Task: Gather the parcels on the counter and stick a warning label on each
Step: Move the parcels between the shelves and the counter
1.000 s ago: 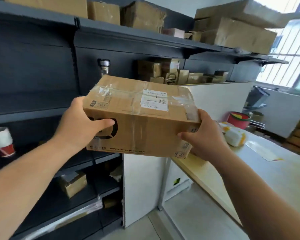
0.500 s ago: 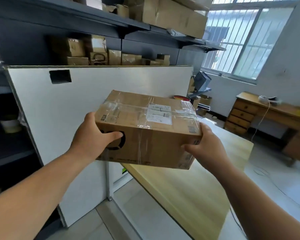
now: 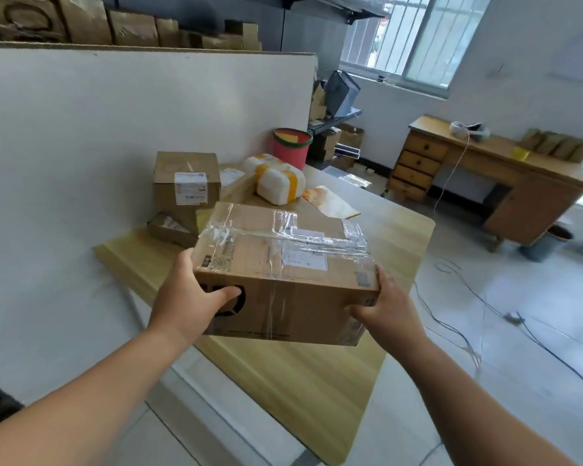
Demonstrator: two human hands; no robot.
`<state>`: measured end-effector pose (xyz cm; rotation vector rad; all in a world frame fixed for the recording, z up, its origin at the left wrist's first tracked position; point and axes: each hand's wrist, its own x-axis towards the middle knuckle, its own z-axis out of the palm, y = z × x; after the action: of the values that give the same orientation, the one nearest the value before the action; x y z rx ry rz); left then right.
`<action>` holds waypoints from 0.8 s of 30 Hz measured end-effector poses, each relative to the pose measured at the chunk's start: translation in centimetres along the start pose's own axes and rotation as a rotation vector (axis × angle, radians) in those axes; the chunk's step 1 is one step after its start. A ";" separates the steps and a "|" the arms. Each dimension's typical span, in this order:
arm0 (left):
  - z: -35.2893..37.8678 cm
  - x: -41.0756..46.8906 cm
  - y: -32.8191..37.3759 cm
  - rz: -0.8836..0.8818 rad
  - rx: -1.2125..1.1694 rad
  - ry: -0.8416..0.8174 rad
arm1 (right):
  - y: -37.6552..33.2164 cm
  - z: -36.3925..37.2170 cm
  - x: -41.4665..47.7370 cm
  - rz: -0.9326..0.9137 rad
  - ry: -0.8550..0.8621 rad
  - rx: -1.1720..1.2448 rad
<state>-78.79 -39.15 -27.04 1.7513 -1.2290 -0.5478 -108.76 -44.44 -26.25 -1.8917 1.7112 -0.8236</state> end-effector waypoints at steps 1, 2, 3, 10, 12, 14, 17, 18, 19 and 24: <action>0.7 0.4 -0.2 -0.010 0.002 -0.013 | 0.5 0.3 0.4 0.016 0.004 -0.016; 1.4 0.8 -0.5 -0.022 0.005 -0.023 | 0.9 0.6 0.7 0.030 0.008 -0.033; 2.0 1.3 -0.8 -0.031 0.013 -0.031 | 1.3 1.0 1.2 0.041 0.014 -0.051; 5.1 3.9 -4.0 -0.132 0.101 -0.143 | 4.4 4.6 4.1 0.132 -0.067 -0.152; 5.6 4.2 -5.0 -0.191 0.186 -0.245 | 5.6 5.5 4.2 0.159 -0.138 -0.201; 6.2 3.9 -5.6 -0.265 0.279 -0.341 | 6.9 6.3 4.4 0.197 -0.223 -0.256; 7.5 3.2 -5.9 -0.332 0.278 -0.331 | 8.4 6.7 5.3 0.190 -0.282 -0.234; 7.9 3.1 -5.8 -0.346 0.272 -0.299 | 8.7 6.7 5.8 0.159 -0.295 -0.210; 8.3 3.1 -5.6 -0.363 0.272 -0.266 | 8.9 6.6 6.4 0.121 -0.310 -0.189; 11.0 2.6 -4.1 -0.477 0.306 -0.093 | 10.9 6.0 9.8 0.014 -0.372 -0.073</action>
<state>-83.99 -45.70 -35.68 2.3247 -0.9916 -0.7508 -111.92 -55.81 -36.79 -1.9327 1.5373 -0.3757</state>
